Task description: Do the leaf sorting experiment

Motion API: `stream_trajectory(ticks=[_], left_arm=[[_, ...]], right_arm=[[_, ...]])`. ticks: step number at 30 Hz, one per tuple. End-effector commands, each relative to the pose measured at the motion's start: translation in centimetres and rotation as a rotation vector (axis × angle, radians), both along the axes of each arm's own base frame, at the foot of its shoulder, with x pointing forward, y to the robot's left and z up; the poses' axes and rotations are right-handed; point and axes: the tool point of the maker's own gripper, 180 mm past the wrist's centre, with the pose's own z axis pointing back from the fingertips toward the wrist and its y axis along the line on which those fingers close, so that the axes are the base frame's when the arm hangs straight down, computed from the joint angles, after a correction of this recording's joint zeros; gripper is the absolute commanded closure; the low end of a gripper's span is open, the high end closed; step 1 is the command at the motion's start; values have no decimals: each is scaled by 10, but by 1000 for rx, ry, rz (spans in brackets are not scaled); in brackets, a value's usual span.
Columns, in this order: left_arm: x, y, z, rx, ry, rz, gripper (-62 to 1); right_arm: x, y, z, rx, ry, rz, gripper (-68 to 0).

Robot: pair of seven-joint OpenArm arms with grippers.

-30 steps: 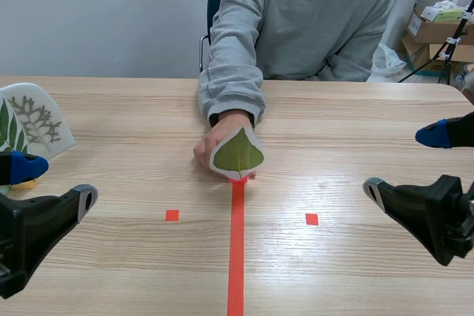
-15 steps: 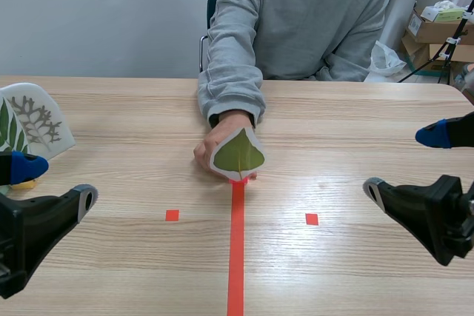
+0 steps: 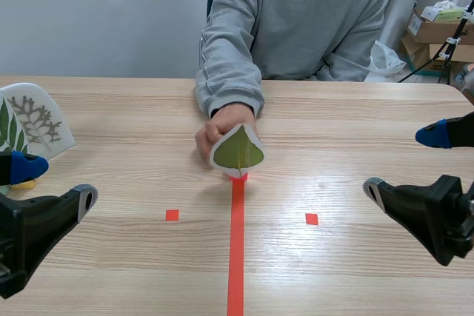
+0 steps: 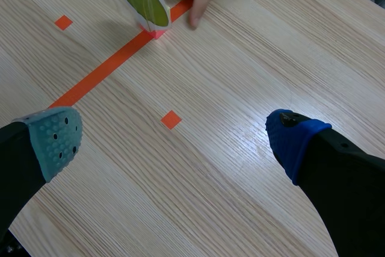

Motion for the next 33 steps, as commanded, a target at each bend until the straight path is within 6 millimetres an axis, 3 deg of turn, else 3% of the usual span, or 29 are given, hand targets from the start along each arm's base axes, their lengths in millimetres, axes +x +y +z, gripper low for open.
stream_trajectory(ticks=[1, 33], left_arm=[[2, -2, 7, -12, -24, -5, -452], [3, -2, 8, -12, -29, -5, -452]], right_arm=[[5, 1, 7, 17, -28, -3, -634], [3, 2, -6, 2, -18, -63, -634]])
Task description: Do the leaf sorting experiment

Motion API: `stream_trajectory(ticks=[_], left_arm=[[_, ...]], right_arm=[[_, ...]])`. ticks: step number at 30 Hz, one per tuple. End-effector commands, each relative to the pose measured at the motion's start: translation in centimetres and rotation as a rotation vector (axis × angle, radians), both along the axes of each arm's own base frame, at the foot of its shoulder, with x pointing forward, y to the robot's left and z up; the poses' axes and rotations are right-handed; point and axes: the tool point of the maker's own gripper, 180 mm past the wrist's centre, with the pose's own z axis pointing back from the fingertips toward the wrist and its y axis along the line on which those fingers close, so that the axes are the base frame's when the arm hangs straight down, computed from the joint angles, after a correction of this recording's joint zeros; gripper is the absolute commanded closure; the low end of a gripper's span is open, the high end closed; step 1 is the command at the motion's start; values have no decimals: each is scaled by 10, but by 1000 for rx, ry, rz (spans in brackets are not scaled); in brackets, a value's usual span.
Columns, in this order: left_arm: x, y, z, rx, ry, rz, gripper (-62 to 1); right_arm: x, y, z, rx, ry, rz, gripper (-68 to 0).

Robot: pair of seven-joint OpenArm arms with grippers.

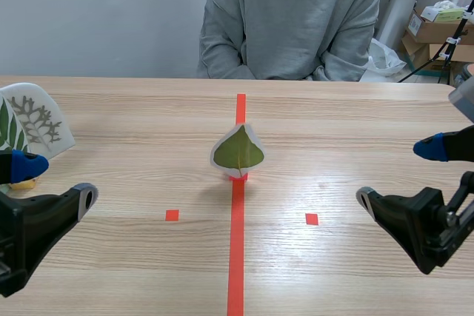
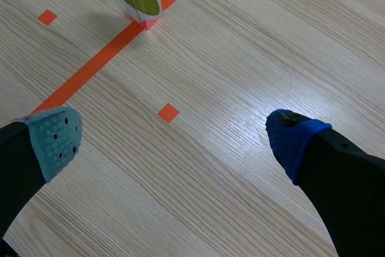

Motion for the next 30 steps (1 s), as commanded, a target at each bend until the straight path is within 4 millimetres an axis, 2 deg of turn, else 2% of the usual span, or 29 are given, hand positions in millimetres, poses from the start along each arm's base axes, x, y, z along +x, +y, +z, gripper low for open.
stream_trajectory(ticks=[1, 6, 12, 14, 21, 26, 30], left_arm=[[2, -2, 8, -12, -26, -5, -452], [2, -2, 8, -12, -26, -5, -452], [2, -2, 7, -11, -25, -5, -452], [2, -2, 7, -12, -25, -5, -452], [2, -2, 6, -1, -25, -6, -452], [2, -1, 5, 13, -26, -6, -452], [2, 1, 3, 31, -26, 6, -452]], right_arm=[[5, 0, 8, 14, -31, 0, -634], [5, 0, 6, 5, -22, -1, -634], [4, -13, -9, -123, 30, -7, -634], [9, -19, -7, -166, 28, -3, -634], [42, -28, 12, -304, -33, 117, -634], [72, -29, 8, -300, -33, 150, -634], [96, -20, 2, -283, -29, 179, -634]])
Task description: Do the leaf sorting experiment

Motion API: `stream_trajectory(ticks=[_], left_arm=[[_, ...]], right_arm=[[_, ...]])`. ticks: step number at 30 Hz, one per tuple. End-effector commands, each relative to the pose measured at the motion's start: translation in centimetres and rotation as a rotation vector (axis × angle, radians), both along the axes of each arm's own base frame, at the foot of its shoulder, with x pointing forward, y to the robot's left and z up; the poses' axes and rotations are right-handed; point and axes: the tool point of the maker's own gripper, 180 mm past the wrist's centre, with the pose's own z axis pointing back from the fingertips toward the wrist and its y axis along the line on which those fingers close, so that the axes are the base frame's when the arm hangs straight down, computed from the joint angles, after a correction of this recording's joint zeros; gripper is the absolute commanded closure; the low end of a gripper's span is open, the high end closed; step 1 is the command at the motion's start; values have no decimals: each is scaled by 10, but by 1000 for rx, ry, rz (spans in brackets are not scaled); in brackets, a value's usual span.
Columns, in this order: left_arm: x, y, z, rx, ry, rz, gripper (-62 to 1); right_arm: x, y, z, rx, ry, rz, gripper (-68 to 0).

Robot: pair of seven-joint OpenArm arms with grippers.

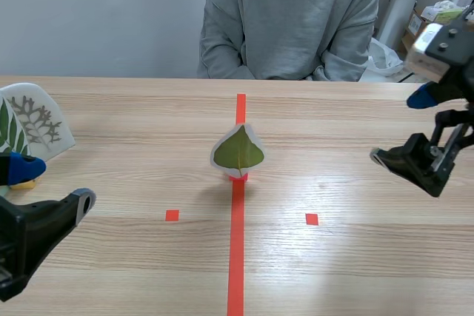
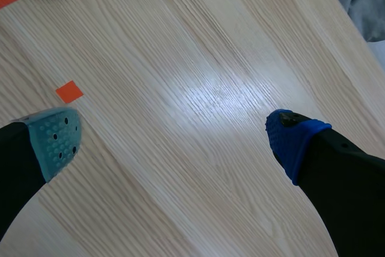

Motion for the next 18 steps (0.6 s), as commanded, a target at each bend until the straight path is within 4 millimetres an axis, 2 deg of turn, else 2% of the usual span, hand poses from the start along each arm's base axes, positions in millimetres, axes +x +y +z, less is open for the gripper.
stream_trajectory(ticks=[1, 5, 9, 13, 18], left_arm=[[3, -3, 8, -27, -26, 10, -452], [3, -3, 8, -32, -27, 14, -452], [3, -3, 8, -31, -27, 14, -452], [3, -3, 8, -31, -27, 14, -452], [3, -2, 8, -30, -26, 14, -452]], right_arm=[[16, 10, 16, 30, -50, 26, -634], [42, 28, 12, 51, -38, 58, -634], [59, 57, 0, 79, -1, 95, -634], [67, 92, -18, 77, 41, 153, -634], [64, 134, -40, 74, 83, 227, -634]])
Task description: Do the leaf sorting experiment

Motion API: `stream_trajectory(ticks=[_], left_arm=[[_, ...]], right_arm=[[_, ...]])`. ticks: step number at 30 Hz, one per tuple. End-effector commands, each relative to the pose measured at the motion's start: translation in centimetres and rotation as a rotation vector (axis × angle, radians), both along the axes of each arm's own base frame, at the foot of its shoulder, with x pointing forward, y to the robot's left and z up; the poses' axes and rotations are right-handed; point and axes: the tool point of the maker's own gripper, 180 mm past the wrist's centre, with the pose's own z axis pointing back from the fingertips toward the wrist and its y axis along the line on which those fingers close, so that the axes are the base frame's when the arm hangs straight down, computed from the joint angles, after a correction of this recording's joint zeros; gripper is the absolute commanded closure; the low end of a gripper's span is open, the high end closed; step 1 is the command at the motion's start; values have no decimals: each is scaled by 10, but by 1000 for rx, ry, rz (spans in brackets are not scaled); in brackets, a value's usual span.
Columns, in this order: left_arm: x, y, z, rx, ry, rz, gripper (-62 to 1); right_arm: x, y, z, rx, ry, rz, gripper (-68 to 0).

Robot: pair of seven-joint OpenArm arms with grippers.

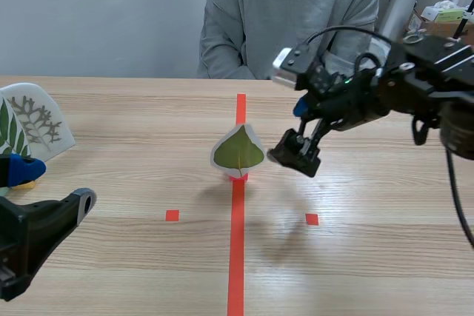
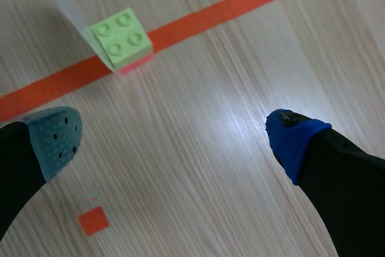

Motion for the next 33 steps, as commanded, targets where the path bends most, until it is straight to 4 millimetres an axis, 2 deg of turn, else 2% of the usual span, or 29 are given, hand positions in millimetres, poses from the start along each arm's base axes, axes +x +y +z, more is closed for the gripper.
stream_trajectory(ticks=[1, 9, 16, 22, 26, 33], left_arm=[[3, -2, 8, -15, -26, 0, -452], [3, -2, 8, -15, -26, 0, -452], [3, -2, 7, -15, -26, 0, -452], [3, -2, 7, -15, -26, 0, -452], [3, -2, 7, -15, -26, 0, -452], [3, -2, 7, -15, -26, 0, -452]], right_arm=[[9, 9, 15, 31, -46, 7, -634], [3, 47, -4, 43, -49, 39, -634], [-1, 56, -12, 50, -33, 40, -621], [-1, 56, -13, 49, -32, 40, -428], [-1, 56, -13, 49, -32, 40, -360], [-1, 56, -12, 52, -33, 40, -194]])
